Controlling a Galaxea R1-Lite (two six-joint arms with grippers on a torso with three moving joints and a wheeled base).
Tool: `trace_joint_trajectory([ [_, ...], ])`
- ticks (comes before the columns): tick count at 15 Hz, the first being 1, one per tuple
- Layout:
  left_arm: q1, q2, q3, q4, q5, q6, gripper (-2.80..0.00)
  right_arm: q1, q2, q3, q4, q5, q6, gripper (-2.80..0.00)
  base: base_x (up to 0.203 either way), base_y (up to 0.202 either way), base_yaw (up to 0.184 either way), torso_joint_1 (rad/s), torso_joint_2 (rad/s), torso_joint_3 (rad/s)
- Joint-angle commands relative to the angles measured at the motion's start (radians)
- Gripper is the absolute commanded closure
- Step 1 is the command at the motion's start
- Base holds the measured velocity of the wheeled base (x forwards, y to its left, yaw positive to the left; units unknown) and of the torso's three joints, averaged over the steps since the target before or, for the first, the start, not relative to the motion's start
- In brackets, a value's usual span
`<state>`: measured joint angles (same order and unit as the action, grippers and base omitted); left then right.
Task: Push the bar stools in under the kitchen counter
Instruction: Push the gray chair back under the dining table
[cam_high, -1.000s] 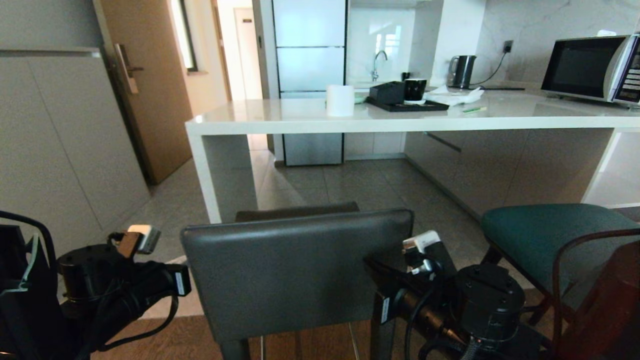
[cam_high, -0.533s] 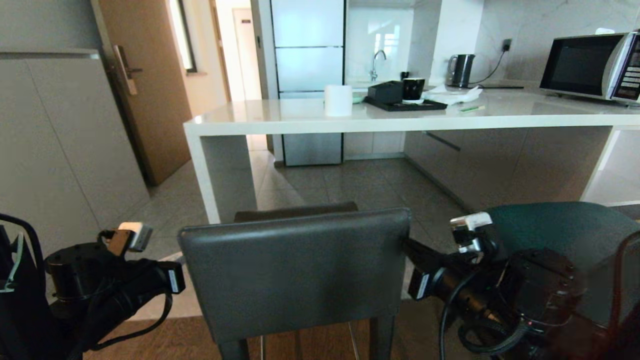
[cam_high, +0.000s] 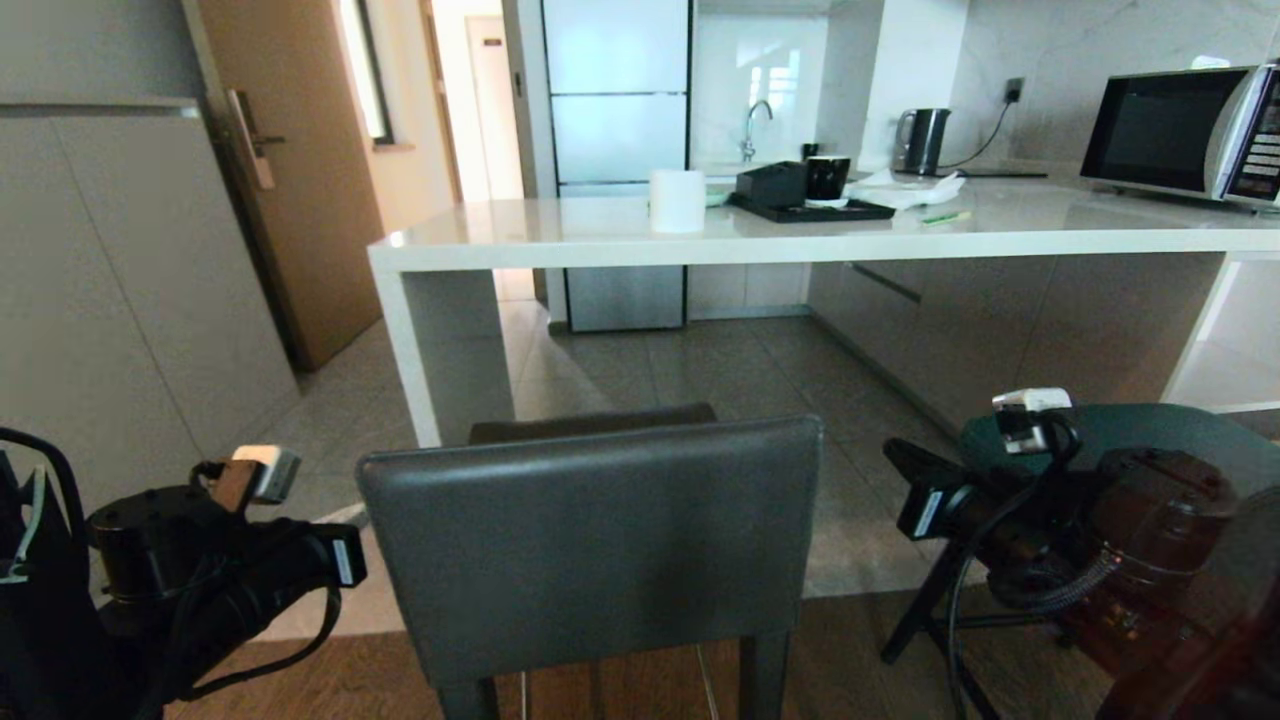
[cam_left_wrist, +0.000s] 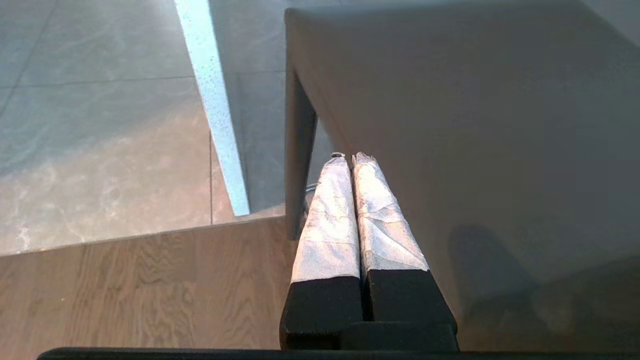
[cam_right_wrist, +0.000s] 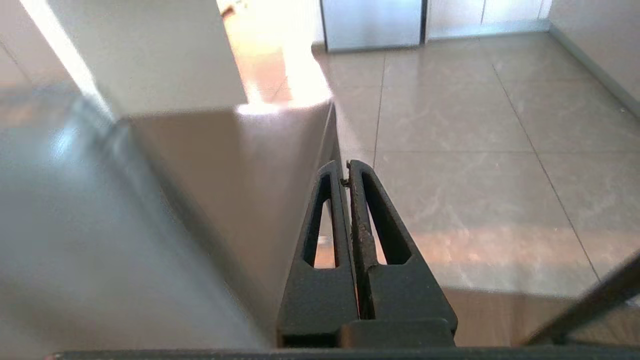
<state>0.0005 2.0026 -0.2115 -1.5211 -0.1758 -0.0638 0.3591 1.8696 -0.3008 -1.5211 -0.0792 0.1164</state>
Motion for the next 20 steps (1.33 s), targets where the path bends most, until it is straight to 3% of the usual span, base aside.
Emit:
trace_joint_trajectory([
  [1, -0.001, -0.002, 0.0, -0.009, -0.001, -0.001, 0.0, 0.008, 0.061, -0.073, -0.009, 0.002, 0.0, 0.0, 0.0, 0.0, 0.0, 0.0, 0.0, 0.0],
  [4, -0.001, -0.007, 0.0, -0.009, -0.001, -0.001, 0.0, 0.056, 0.171, -0.176, -0.009, 0.01, -0.018, 0.0, 0.0, 0.0, 0.0, 0.0, 0.0, 0.0],
  [10, -0.013, -0.01, -0.003, -0.009, -0.001, 0.001, 0.0, 0.166, 0.247, -0.19, -0.009, 0.003, -0.026, 0.0, 0.0, 0.0, 0.0, 0.0, 0.0, 0.0],
  [15, -0.061, -0.045, -0.009, -0.009, 0.004, 0.0, 0.0, 0.184, 0.264, -0.264, -0.009, -0.014, -0.036, 0.0, 0.0, 0.0, 0.0, 0.0, 0.0, 0.0],
  [17, -0.094, -0.054, -0.005, -0.009, 0.035, -0.002, 0.0, 0.188, 0.267, -0.265, -0.009, -0.016, -0.045, 0.0, 0.0, 0.0, 0.0, 0.0, 0.0, 0.0],
  [20, -0.087, -0.055, 0.027, -0.009, 0.038, -0.002, 0.0, 0.192, 0.267, -0.262, -0.009, -0.033, -0.044, 0.0, 0.0, 0.0, 0.0, 0.0, 0.0, 0.0],
])
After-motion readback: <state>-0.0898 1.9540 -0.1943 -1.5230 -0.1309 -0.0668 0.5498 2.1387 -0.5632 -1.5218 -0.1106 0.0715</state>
